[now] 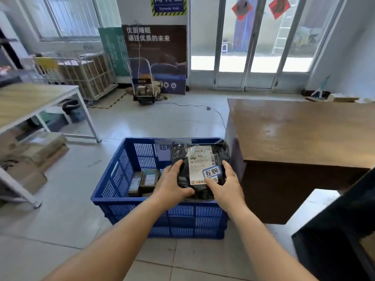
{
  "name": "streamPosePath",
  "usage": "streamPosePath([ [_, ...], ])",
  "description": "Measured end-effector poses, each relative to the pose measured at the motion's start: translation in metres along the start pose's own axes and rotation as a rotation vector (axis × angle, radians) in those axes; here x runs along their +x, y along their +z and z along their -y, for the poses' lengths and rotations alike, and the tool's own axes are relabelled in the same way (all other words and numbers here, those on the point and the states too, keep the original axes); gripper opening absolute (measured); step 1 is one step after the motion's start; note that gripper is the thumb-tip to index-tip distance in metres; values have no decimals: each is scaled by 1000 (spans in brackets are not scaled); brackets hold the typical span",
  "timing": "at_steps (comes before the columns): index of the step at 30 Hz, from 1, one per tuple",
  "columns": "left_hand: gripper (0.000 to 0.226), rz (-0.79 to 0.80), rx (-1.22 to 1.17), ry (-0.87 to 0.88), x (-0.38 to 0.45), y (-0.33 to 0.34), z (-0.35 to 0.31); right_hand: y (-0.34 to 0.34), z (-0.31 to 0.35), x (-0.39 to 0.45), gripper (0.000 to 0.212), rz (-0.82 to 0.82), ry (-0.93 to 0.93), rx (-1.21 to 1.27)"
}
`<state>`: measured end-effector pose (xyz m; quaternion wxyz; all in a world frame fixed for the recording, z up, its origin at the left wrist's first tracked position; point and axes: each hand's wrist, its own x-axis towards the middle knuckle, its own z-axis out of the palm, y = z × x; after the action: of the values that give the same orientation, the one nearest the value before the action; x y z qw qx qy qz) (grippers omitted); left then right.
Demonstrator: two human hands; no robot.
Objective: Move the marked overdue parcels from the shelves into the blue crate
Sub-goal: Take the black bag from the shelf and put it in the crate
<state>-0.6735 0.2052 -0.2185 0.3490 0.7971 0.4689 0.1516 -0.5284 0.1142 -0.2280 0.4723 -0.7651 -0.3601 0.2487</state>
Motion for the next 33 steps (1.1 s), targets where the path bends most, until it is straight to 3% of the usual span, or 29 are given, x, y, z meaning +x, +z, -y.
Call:
streamPosePath([
  [8,98,36,-18,-27,93,-57,58,83,34,86,71,49,14,-56],
  [17,90,43,-32,-132,181,-71,113,151,35,173,59,116,125,-59],
  [25,87,38,-28,-269,287,-56,152,202,9,284,49,187,261,-36],
  [33,86,131,-24,-462,349,2,214,254,-61,350,49,305,461,-118],
])
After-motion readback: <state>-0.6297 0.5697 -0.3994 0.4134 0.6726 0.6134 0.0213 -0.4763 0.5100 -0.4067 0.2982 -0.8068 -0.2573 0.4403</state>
